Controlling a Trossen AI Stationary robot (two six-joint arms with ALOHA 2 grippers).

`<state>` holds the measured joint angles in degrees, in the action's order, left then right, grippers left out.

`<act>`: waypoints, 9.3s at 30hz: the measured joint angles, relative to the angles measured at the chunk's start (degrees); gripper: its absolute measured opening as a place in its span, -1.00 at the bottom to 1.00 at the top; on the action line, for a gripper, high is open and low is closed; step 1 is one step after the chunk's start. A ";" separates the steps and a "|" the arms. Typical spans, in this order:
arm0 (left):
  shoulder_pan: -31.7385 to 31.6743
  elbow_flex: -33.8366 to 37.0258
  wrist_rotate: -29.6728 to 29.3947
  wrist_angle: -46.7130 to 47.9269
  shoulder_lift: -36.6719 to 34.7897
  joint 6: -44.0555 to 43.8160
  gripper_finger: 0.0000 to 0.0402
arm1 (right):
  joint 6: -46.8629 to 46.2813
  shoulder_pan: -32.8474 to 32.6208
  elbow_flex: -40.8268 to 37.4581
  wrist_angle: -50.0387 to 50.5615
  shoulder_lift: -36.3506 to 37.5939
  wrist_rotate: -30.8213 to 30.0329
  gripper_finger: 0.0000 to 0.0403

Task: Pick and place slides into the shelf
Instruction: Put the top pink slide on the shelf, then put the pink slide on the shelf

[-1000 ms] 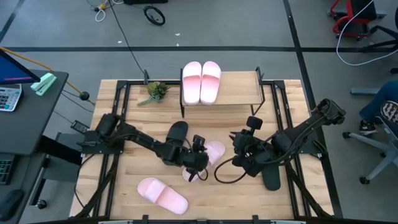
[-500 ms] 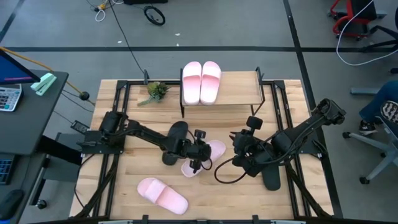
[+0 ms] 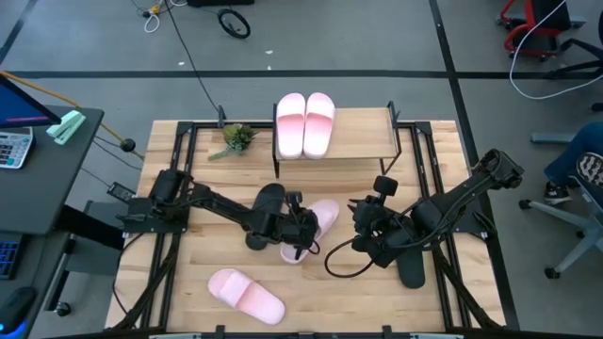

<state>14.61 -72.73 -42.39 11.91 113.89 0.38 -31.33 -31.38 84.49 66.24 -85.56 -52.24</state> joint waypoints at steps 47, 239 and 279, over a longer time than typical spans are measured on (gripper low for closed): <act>-32.61 -42.05 17.91 -4.33 11.24 -8.90 -0.95 | -40.59 -14.27 -5.40 14.73 0.50 1.26 -0.68; -10.84 -8.41 15.45 50.41 -47.10 -19.27 -0.35 | 52.37 12.30 31.15 -64.01 -59.59 58.06 -0.04; -10.84 -8.41 15.45 54.29 -47.06 -20.53 -0.28 | 22.69 5.66 31.30 -17.88 -38.65 -15.26 -0.91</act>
<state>3.77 -81.14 -26.94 66.20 66.83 -20.14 -8.64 -25.71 115.79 48.35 -124.21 -67.50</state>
